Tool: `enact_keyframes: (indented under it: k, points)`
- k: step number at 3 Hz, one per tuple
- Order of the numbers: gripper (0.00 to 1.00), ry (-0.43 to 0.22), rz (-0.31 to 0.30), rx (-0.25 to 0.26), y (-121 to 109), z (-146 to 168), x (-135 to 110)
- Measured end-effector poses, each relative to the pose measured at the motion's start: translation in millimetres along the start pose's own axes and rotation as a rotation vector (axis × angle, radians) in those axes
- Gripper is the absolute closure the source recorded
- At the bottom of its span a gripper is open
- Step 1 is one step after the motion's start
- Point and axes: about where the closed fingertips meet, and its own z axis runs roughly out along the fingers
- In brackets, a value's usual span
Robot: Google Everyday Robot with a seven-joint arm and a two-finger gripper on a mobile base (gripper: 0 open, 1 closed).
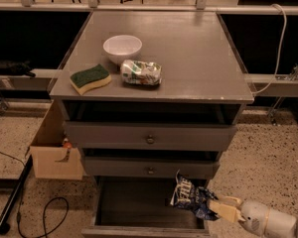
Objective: Place blue chip bag into bottom drawer
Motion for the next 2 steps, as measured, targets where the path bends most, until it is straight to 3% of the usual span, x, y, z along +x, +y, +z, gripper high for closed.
enact_keyframes:
  k: [1, 2]
  points:
    - [1.00, 0.013, -0.017, 0.027, -3.4, 8.1, 1.1]
    - [1.00, 0.065, -0.088, 0.117, -14.4, 16.5, 16.1]
